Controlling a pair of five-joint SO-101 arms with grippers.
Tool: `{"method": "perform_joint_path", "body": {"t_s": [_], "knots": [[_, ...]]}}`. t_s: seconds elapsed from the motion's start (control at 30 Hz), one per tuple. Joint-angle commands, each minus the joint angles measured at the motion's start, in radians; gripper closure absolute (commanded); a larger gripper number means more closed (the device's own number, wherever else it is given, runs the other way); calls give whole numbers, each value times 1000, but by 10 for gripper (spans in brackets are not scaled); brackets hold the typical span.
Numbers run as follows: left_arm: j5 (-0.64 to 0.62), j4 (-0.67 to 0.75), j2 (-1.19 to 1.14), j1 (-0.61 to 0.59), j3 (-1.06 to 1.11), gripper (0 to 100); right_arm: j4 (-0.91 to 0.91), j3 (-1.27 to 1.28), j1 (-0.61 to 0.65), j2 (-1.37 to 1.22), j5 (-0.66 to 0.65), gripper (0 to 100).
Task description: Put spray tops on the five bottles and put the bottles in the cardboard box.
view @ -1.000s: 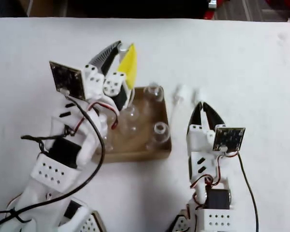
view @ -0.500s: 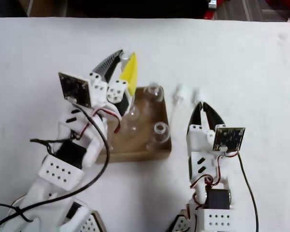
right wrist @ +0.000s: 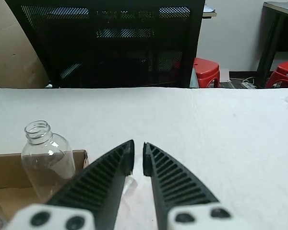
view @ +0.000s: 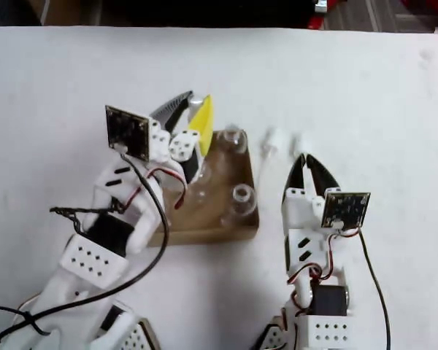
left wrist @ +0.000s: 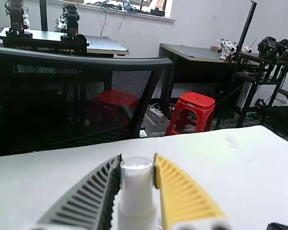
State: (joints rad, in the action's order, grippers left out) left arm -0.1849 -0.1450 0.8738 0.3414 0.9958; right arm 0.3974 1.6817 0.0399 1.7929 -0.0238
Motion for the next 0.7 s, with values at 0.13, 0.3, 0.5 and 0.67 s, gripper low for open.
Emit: {"method": "perform_joint_path", "body": {"t_s": [0.13,0.3,0.5,0.67], "knots": [[61,8,22,39,52,980,1,9,1,8,2,980],[83,8,22,44,58,980,1,9,-1,8,2,980],[81,3,24,38,57,979,1,9,-1,8,2,980],[80,0,42,38,52,979,1,9,-1,8,2,980]]}}
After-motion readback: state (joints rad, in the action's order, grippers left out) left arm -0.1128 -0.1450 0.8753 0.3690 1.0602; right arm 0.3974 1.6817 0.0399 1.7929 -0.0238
